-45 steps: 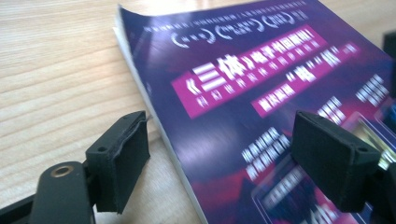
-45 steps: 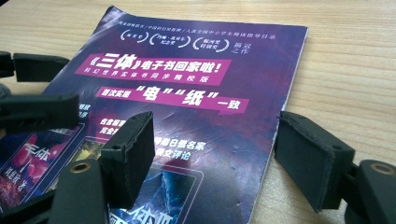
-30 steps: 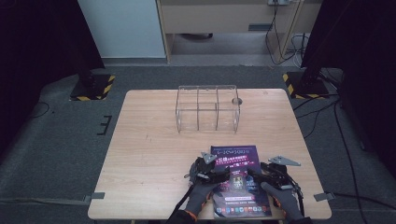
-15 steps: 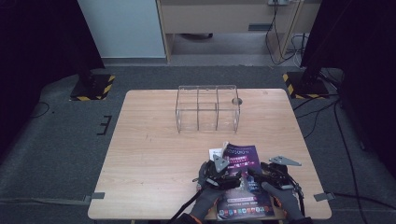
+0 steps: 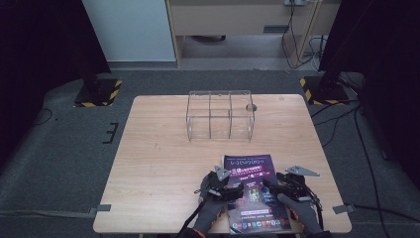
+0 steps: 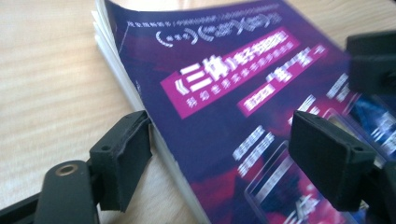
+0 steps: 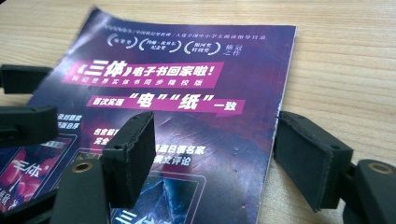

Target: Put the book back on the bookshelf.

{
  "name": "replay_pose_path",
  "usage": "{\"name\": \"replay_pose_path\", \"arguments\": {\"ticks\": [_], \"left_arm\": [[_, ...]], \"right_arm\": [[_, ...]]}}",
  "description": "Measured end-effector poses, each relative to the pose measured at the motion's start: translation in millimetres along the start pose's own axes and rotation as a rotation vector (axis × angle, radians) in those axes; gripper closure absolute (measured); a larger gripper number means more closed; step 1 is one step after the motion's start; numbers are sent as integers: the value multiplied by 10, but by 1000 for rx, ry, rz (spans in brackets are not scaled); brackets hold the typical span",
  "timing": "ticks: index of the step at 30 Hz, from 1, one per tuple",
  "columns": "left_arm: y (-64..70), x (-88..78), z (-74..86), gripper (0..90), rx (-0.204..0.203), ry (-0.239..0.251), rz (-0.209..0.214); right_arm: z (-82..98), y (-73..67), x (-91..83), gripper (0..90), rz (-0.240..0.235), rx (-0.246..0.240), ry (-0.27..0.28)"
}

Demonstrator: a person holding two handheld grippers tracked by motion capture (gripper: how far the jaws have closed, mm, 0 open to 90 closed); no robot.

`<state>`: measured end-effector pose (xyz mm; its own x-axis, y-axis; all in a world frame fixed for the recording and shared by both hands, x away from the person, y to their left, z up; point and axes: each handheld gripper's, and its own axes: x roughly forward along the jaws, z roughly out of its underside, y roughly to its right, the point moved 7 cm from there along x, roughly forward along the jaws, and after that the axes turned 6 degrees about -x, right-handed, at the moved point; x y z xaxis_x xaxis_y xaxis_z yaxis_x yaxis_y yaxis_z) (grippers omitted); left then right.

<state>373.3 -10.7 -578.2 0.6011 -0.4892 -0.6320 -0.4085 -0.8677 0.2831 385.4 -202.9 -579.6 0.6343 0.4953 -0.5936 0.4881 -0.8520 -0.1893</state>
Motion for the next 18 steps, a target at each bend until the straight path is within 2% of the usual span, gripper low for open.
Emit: {"name": "replay_pose_path", "arguments": {"ticks": [2, 6, 8, 11, 16, 18], "left_arm": [[19, -13, 18, 216, 4, -3, -14], [55, -26, 61, 213, 34, -5, -76], [76, -31, 72, 209, 29, -9, -84], [80, -38, 64, 204, 3, -4, -72], [80, -70, 63, 204, -93, 5, -16], [72, -76, 57, 204, -111, 5, 3]], "right_arm": [[1, 0, -1, 292, 0, -2, 0], [4, -11, -4, 295, -2, -2, -2], [8, -17, -6, 295, -5, -7, -4], [7, -16, -2, 295, 2, -13, -1], [6, -22, 1, 294, 10, -16, -4], [6, -20, 1, 294, 12, -16, -3]]}}
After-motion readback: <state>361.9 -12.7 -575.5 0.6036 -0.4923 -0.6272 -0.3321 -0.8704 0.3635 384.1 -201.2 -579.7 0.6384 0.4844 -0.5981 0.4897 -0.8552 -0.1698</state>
